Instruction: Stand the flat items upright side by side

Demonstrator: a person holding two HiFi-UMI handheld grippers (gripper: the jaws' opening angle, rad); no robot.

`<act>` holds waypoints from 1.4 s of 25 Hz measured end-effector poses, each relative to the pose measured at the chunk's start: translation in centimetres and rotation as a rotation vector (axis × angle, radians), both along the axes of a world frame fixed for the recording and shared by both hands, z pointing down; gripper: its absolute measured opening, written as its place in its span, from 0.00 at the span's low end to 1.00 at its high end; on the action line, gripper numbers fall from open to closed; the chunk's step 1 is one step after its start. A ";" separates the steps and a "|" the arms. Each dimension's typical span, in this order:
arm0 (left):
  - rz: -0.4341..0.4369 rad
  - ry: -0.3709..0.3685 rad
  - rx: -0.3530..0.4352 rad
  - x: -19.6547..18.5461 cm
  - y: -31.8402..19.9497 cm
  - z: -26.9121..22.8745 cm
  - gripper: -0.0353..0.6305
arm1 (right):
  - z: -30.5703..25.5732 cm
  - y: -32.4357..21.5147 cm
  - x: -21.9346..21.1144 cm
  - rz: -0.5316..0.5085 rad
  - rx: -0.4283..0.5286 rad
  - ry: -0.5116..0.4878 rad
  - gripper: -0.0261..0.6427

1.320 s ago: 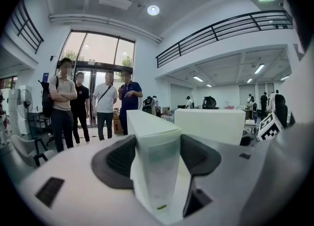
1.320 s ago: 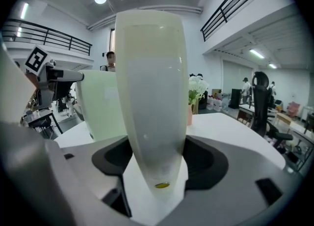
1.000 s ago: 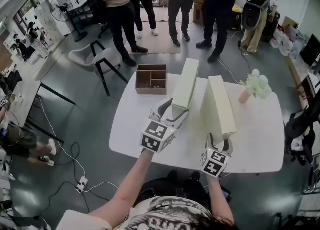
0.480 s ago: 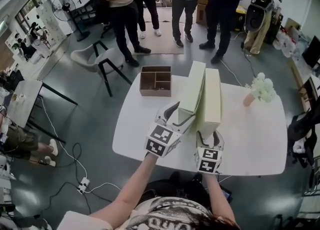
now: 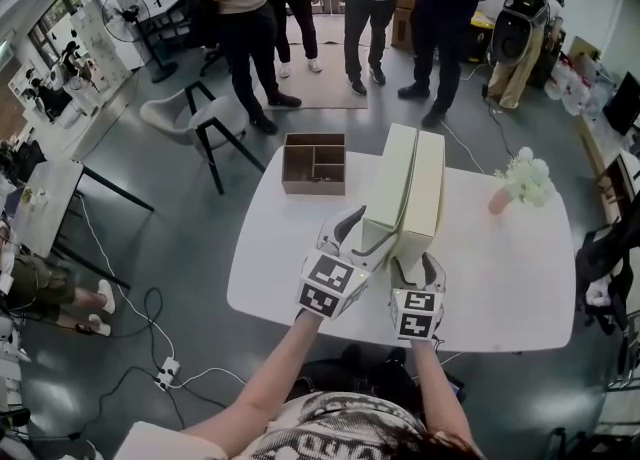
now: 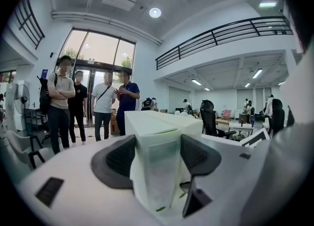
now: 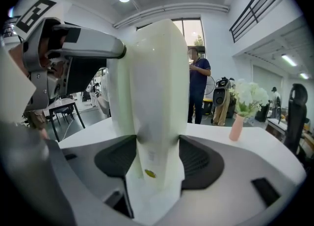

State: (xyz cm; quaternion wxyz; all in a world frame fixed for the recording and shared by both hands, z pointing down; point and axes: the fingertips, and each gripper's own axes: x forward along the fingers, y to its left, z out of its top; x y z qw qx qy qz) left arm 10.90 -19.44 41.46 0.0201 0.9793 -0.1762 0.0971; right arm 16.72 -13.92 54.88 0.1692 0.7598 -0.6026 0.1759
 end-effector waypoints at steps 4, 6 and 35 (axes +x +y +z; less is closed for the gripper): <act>0.008 0.015 -0.003 -0.1 0.0 -0.1 0.50 | -0.2 0.1 0.0 -0.004 0.009 -0.016 0.45; 0.019 0.039 -0.008 -0.2 0.2 -0.4 0.50 | -0.7 0.2 -0.1 -0.015 0.029 -0.021 0.46; 0.074 -0.037 -0.251 -9.1 16.5 10.7 0.33 | -0.7 16.0 -6.7 -0.260 0.045 -0.232 0.29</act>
